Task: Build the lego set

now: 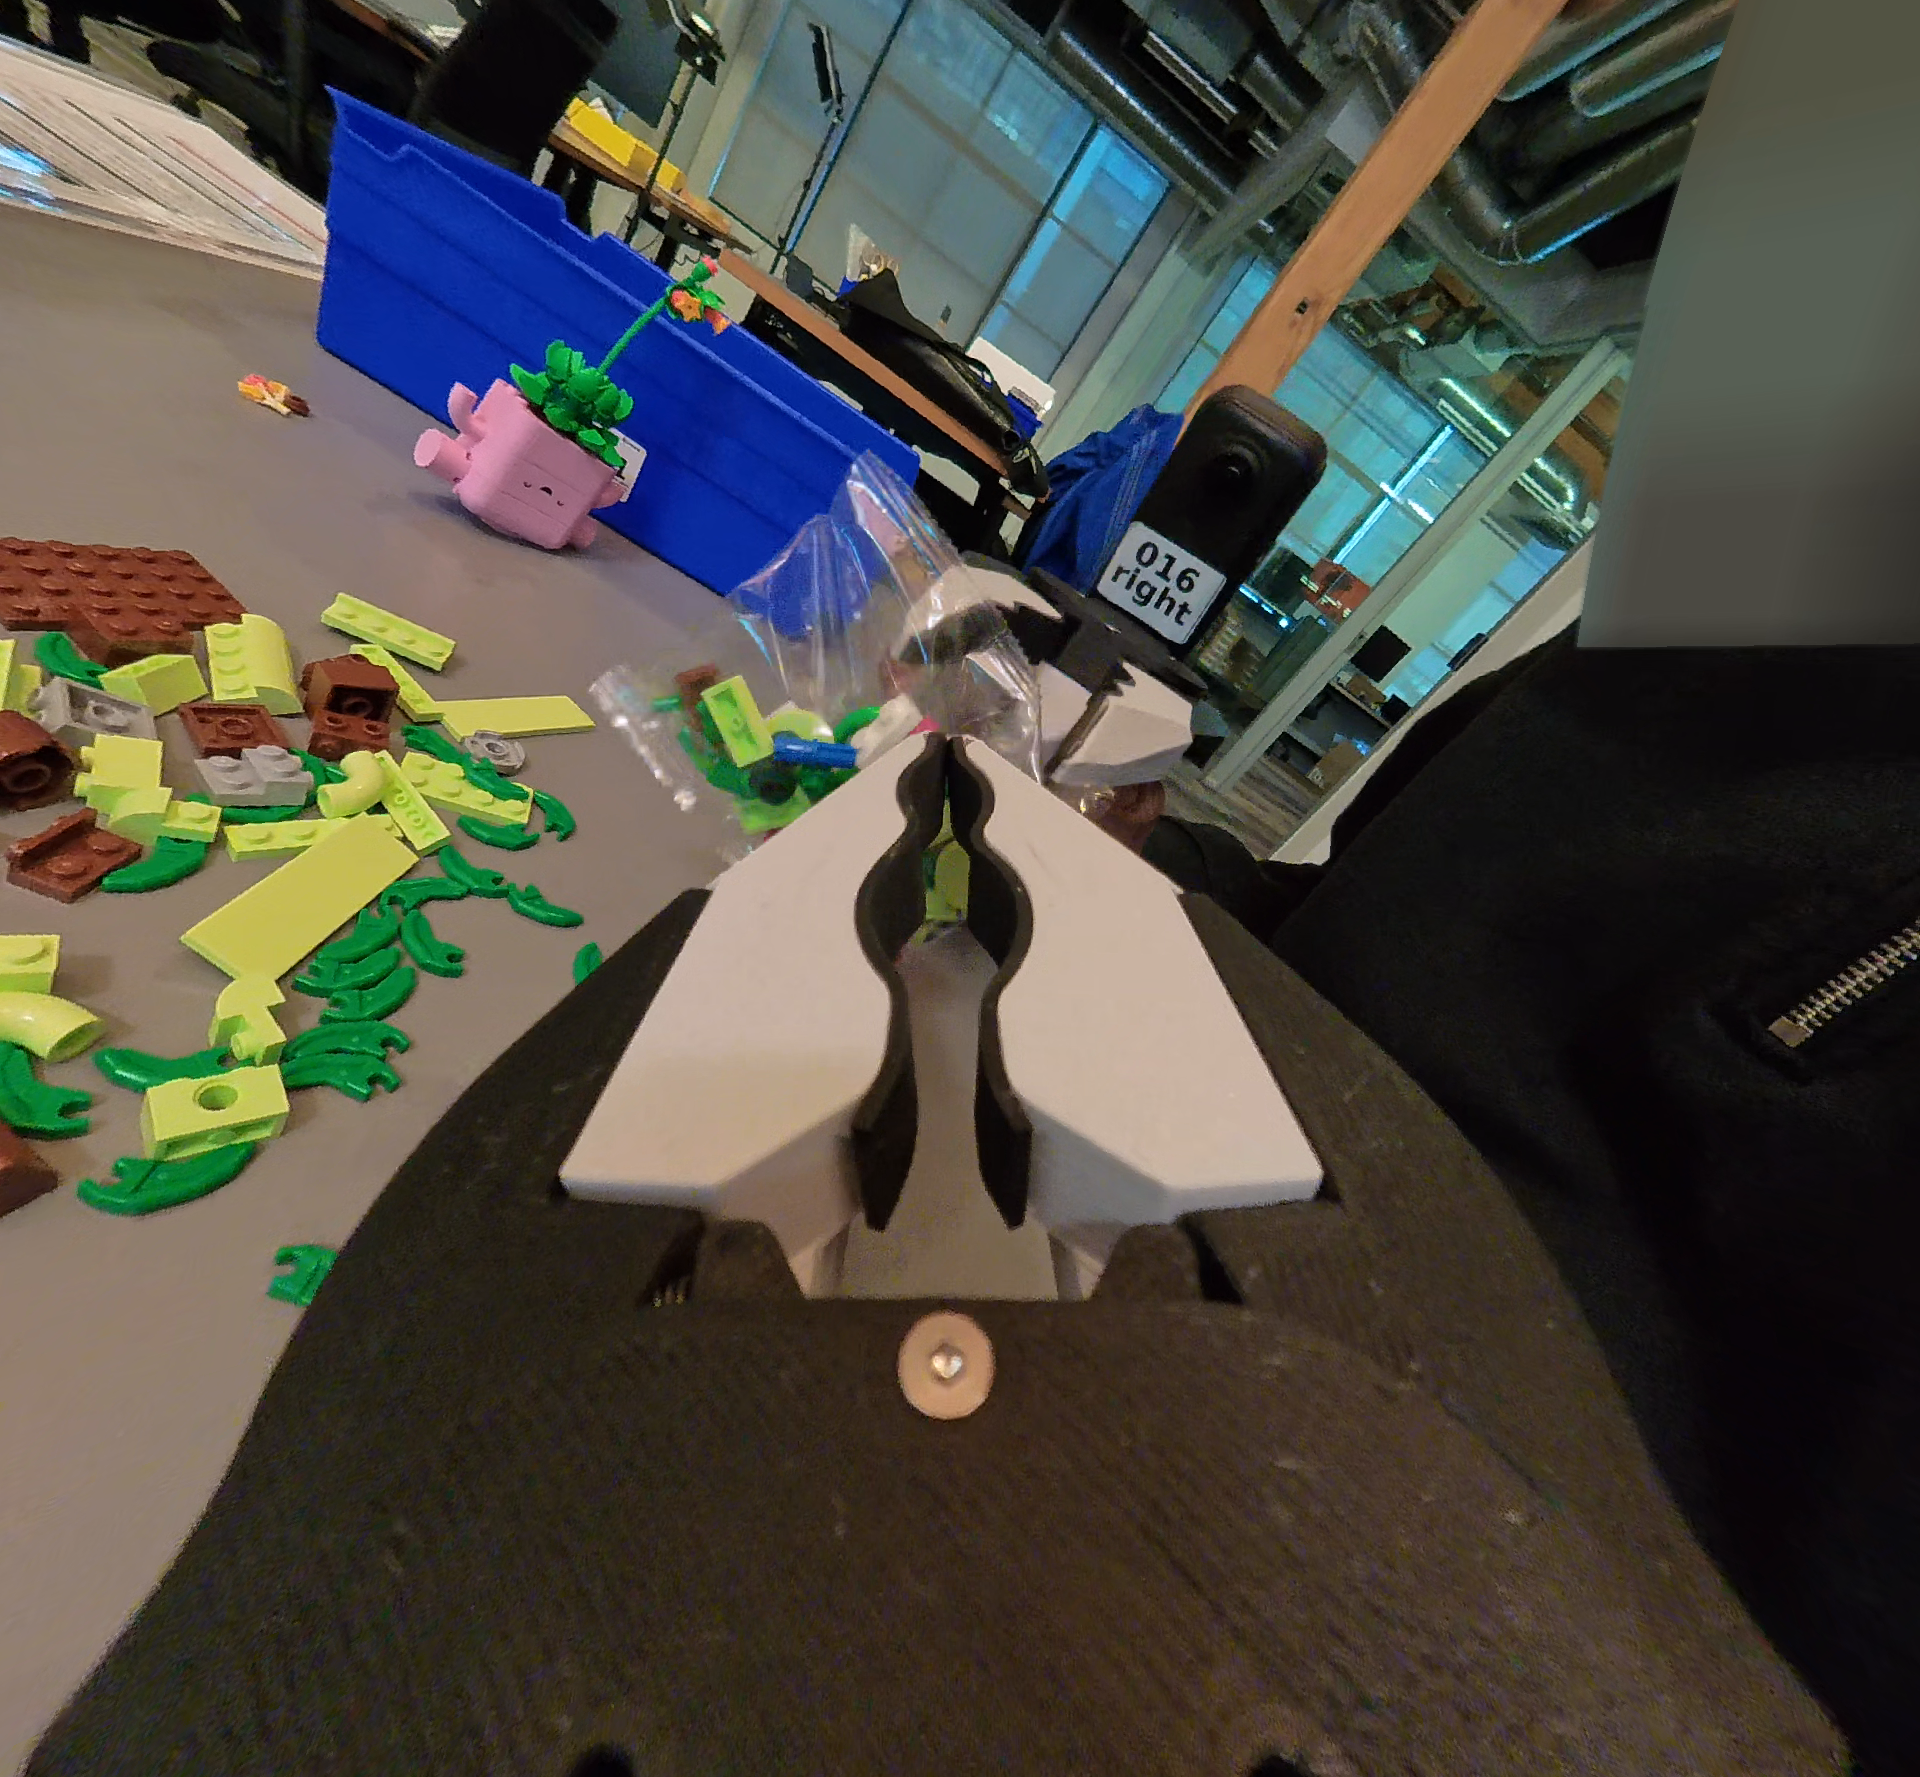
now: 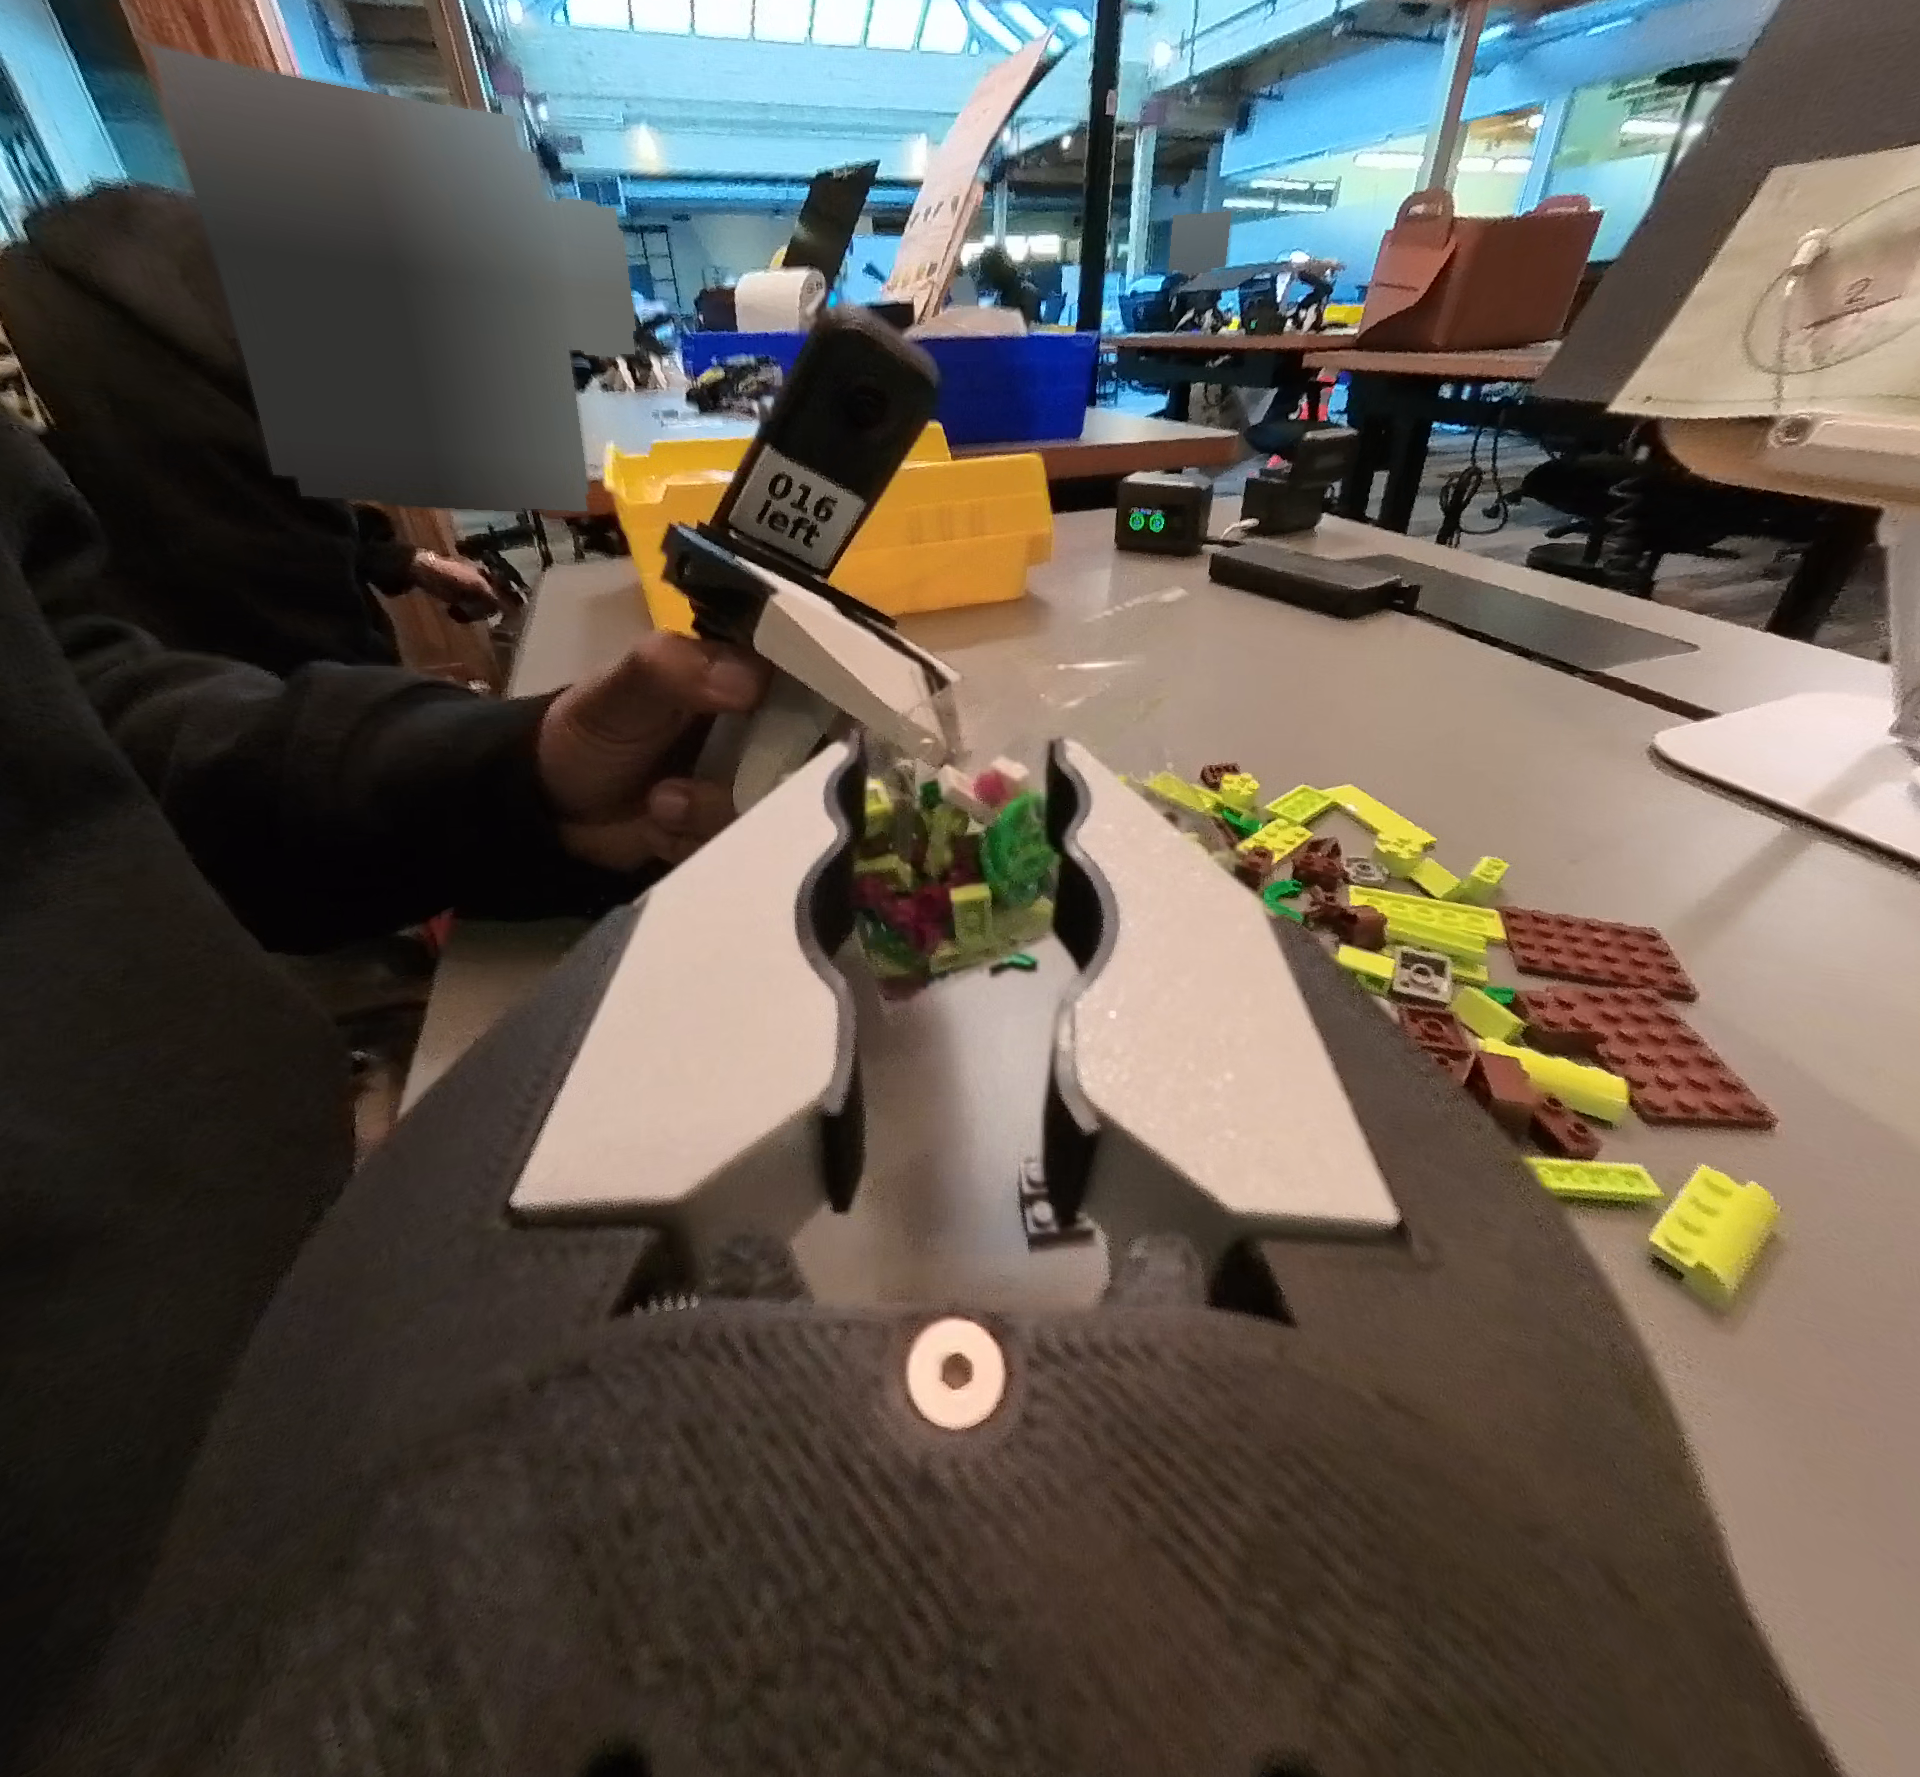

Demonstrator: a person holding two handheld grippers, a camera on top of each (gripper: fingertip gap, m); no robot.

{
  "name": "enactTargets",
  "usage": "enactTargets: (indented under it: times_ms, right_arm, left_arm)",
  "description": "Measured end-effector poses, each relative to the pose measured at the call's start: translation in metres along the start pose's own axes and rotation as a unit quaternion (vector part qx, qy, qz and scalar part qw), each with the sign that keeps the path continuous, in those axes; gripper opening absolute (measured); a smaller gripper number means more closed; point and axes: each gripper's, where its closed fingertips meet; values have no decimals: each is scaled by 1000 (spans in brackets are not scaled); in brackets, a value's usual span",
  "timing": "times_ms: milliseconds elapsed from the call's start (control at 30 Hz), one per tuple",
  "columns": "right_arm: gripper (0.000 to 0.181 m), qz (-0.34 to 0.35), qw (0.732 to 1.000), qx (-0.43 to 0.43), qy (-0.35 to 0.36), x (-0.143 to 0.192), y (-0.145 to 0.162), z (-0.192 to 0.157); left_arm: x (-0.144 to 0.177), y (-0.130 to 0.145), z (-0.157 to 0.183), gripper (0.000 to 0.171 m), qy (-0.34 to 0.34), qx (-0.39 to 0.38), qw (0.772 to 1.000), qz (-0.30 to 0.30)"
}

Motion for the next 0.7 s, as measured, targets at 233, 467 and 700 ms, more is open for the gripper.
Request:
enactTargets:
  times_ms: [233,467,700]
  right_arm:
    - [18,-19,999,28,-6,-2,5,-6]
    - [3,-22,999,36,-6,1,4,-4]
    - [0,-25,999,35,-10,1,5,-6]
  left_arm:
    - [-1,3,4,0,5,-16,1000,-10]
    - [4,-3,4,0,11,-7,1000,2]
    - [5,-4,5,0,11,-27,1000,4]
Point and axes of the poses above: each gripper's, where its closed fingertips meet, x back along the fingers, y out of its underside, z = x × y across the jaws, and after that the axes turned 3 degrees about z, right-handed
